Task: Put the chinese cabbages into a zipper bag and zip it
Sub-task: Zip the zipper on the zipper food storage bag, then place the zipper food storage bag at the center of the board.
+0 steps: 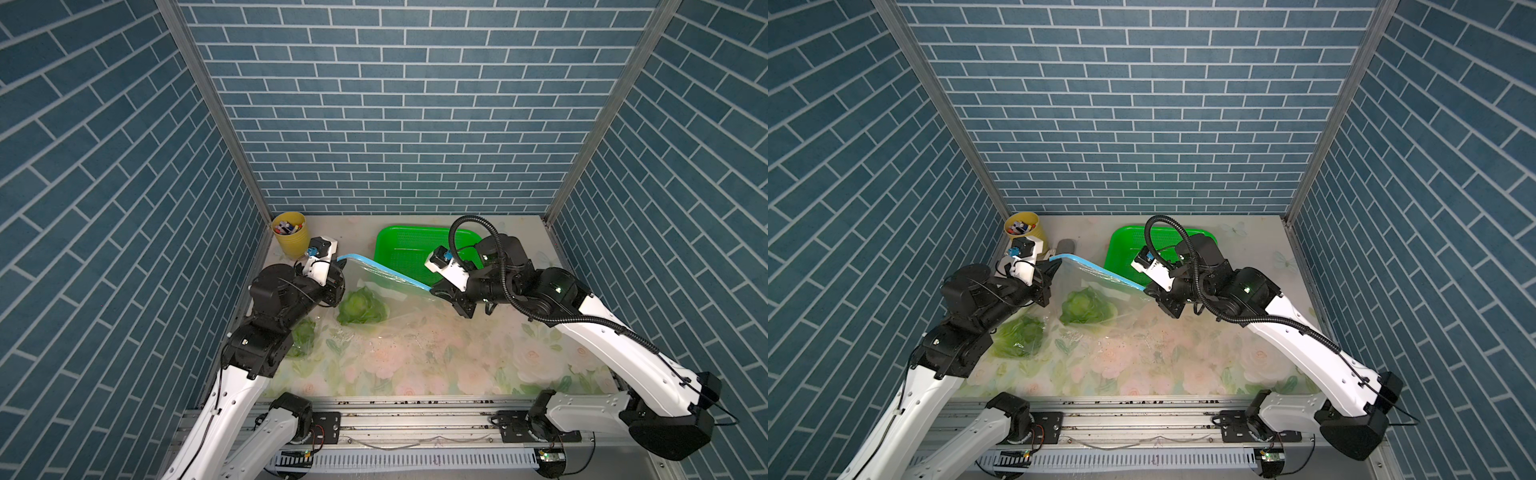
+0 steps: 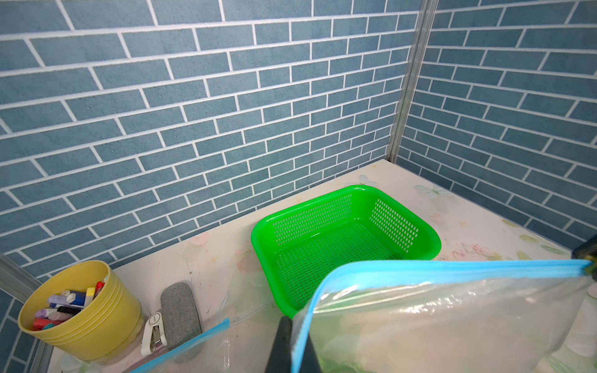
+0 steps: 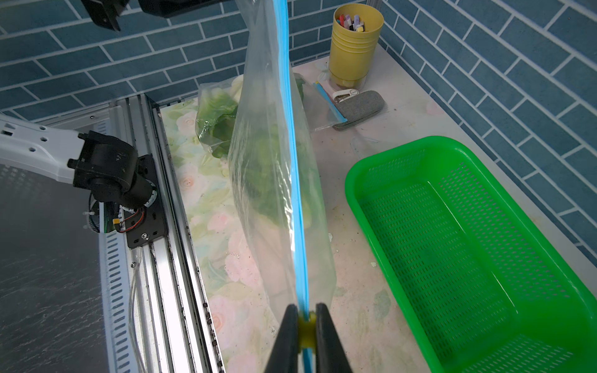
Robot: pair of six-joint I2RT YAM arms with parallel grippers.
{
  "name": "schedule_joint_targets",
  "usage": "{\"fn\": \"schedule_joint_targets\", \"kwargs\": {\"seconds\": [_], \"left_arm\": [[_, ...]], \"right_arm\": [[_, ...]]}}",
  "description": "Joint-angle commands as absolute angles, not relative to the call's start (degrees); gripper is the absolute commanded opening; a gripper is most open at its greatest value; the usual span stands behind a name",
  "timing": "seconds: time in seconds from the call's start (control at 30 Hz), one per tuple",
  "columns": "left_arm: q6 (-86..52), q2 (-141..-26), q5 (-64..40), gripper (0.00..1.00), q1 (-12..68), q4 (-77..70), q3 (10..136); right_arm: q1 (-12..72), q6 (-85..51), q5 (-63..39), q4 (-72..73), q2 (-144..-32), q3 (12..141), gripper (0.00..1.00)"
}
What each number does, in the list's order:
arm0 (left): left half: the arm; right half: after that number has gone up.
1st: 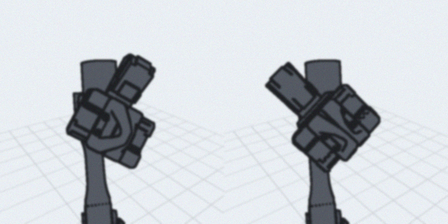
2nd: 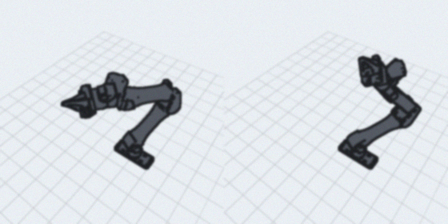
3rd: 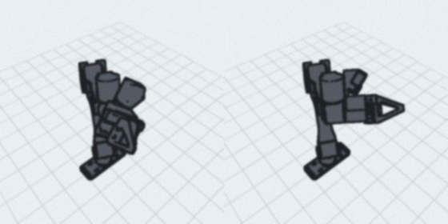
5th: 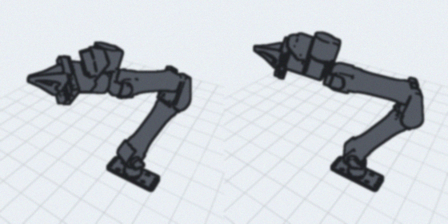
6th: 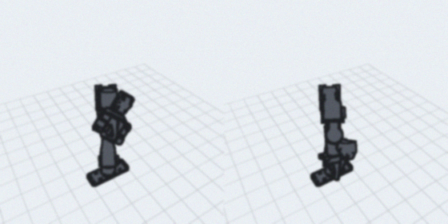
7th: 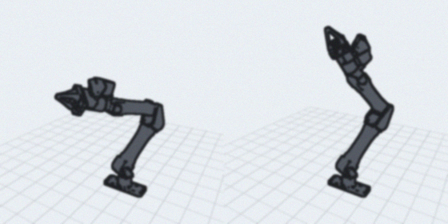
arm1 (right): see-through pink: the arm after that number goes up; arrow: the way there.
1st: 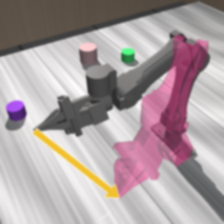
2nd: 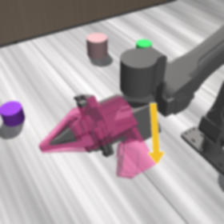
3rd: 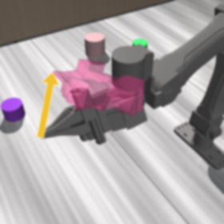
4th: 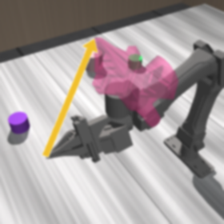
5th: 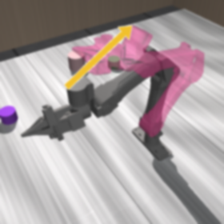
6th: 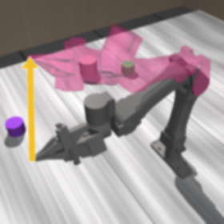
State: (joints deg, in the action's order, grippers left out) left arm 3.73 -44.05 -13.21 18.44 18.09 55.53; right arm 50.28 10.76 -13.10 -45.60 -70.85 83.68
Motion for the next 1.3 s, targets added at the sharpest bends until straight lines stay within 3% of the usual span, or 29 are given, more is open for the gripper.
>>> {"fn": "schedule_joint_targets", "kwargs": {"seconds": [0.0,0.4,0.57,0.73,0.9,1.0,1.13,1.27], "left_arm": [[1.55,-44.12,-8.98,0.00,15.85,13.96,55.90],[0.34,-45.90,-12.69,0.00,14.94,14.06,56.49],[-4.46,-49.63,-15.27,0.00,14.94,16.57,59.33],[-8.48,-52.26,-11.24,0.00,14.94,22.68,64.36],[-13.52,-52.99,-9.33,0.00,15.61,25.14,67.12],[-18.05,-53.67,-7.17,0.00,20.19,25.60,66.24],[-20.64,-55.28,5.21,0.00,34.08,26.25,64.30],[-25.14,-59.20,6.26,0.00,43.60,21.45,60.80]], "right_arm": [[49.53,10.63,-10.15,-51.59,-69.41,82.67,0.06],[49.34,10.51,-8.31,-51.14,-69.43,82.90,0.08],[49.27,8.50,-7.88,-49.08,-70.46,84.24,0.34],[48.58,5.89,-3.31,-46.52,-70.84,85.02,0.52],[46.32,1.38,-1.57,-44.52,-70.93,85.00,0.58],[43.92,-3.11,-0.72,-44.12,-71.93,85.32,0.64],[40.78,-7.27,0.64,-44.70,-73.73,85.14,0.64],[35.86,-11.93,-1.13,-43.88,-73.74,83.88,0.64]]}}
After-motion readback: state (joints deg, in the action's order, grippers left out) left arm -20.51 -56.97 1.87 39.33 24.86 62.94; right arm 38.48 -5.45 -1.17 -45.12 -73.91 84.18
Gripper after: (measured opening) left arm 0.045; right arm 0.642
